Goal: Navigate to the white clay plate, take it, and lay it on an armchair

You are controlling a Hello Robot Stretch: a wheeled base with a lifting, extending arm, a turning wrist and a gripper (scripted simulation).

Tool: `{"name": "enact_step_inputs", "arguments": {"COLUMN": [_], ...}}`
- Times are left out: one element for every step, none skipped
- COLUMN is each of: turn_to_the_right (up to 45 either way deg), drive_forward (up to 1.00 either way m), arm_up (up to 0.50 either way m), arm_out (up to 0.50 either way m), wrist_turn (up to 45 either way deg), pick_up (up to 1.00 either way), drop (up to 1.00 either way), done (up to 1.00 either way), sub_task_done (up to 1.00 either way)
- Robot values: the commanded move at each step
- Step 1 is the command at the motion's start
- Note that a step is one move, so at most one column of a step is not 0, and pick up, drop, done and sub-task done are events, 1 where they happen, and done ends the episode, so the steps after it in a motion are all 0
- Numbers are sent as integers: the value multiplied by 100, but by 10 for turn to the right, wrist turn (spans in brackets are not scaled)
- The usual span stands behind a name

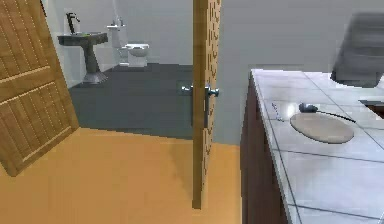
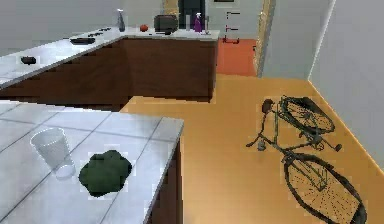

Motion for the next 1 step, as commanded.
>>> {"name": "enact_step_inputs", "arguments": {"turn_to_the_right": [0], "drive_forward": [55], "arm_up": [0], "arm_out": [0], "wrist_turn": [0], "pick_up": [0], "drop": [0], "done": [0], "sub_task_done": [0]}}
